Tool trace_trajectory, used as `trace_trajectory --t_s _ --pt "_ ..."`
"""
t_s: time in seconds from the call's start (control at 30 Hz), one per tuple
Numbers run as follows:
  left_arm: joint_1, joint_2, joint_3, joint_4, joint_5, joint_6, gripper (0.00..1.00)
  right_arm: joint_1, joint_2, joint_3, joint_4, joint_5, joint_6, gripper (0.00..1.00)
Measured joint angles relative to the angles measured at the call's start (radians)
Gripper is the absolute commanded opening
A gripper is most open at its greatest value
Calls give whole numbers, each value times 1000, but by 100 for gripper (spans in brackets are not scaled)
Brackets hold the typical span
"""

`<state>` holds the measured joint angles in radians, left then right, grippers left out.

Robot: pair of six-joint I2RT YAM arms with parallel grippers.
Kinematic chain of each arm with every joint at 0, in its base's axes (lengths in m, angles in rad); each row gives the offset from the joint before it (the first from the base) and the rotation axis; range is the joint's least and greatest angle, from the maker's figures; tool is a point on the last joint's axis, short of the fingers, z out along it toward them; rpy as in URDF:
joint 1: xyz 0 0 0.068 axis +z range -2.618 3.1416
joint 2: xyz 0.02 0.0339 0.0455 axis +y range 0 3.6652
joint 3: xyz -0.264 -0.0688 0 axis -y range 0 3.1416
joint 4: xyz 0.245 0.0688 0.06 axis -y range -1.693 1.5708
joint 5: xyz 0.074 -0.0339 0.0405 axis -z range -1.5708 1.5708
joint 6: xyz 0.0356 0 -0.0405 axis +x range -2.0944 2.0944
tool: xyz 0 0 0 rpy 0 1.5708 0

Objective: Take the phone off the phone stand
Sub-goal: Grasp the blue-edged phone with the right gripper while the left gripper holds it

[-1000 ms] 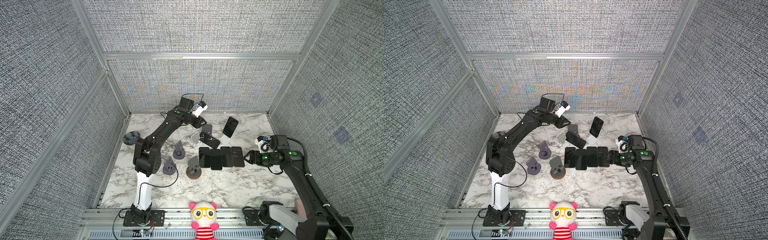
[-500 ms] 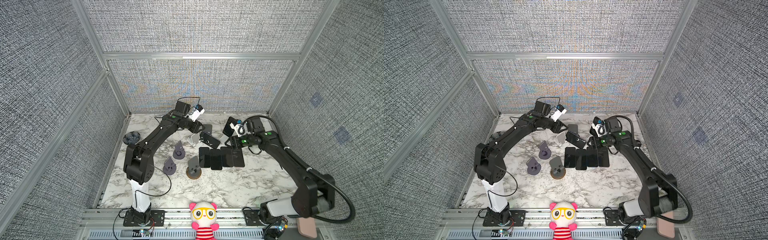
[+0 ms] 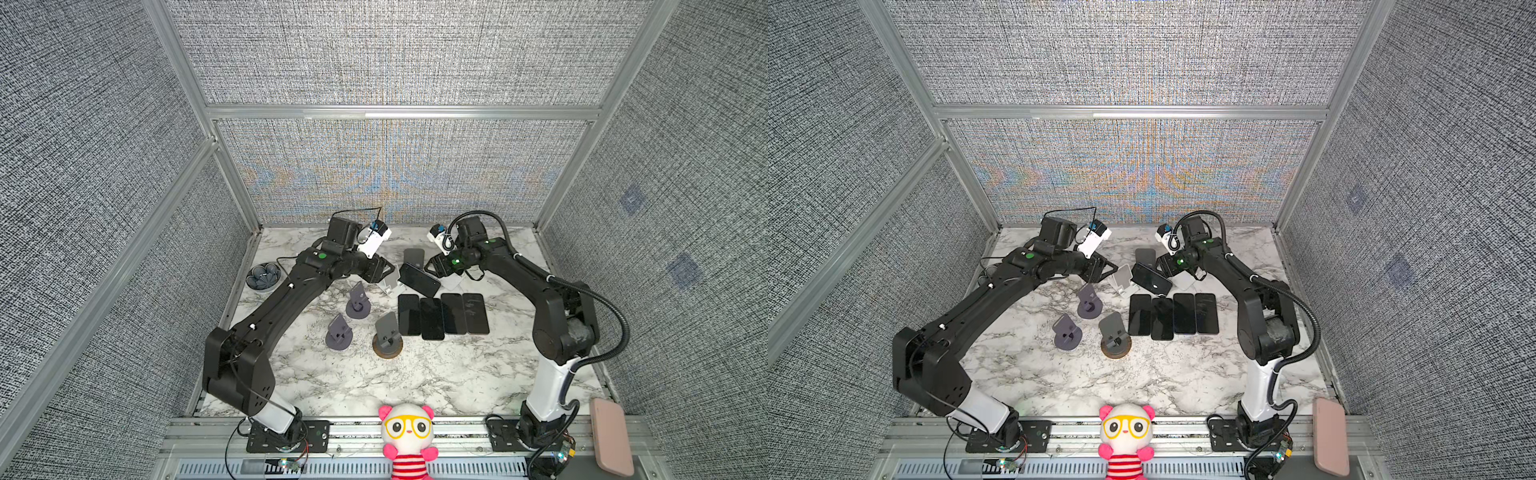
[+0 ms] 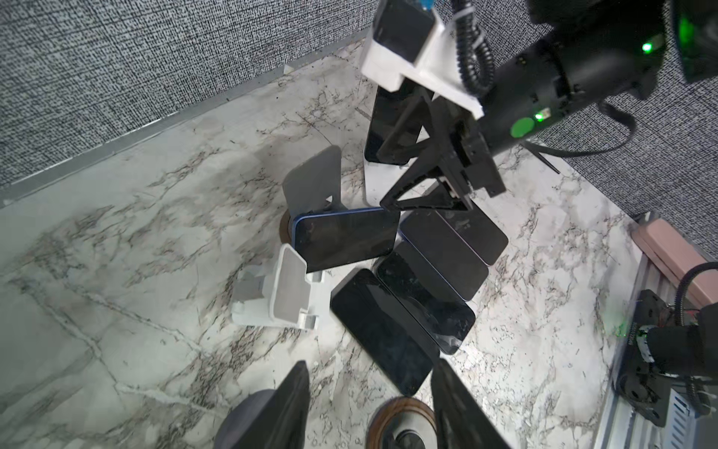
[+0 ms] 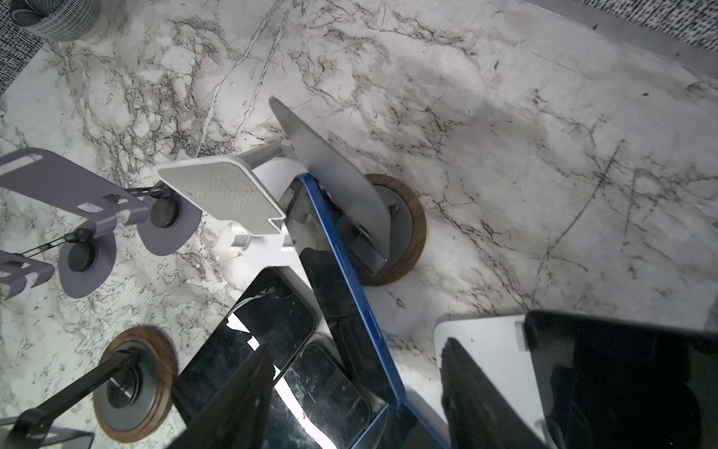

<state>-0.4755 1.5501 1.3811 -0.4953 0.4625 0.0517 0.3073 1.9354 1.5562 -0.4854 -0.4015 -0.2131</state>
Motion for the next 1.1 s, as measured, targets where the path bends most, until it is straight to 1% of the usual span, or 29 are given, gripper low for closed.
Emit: trace_trajectory --t_s 0.1,0.2,0.53,0.7,0.87,0.93,1.1 --pt "1 -33 -44 12 -21 -4 52 0 47 21 -2 -6 -10 74" --pt "1 -44 -64 23 -35 -8 51 -1 82 28 -2 -18 -17 74" --pt "1 -54 -82 39 -42 -25 50 -1 135 54 -15 -55 -20 72" --pt "1 -58 -83 52 -41 -26 50 -1 186 103 -68 -71 -7 69" --pt "1 -68 -86 51 -41 -25 50 -1 194 110 -95 -97 3 65" --pt "1 -70 -87 52 -42 -24 50 -1 194 108 -95 -106 7 63" --pt "1 -70 -89 51 -44 -22 50 -1 202 111 -93 -132 11 50"
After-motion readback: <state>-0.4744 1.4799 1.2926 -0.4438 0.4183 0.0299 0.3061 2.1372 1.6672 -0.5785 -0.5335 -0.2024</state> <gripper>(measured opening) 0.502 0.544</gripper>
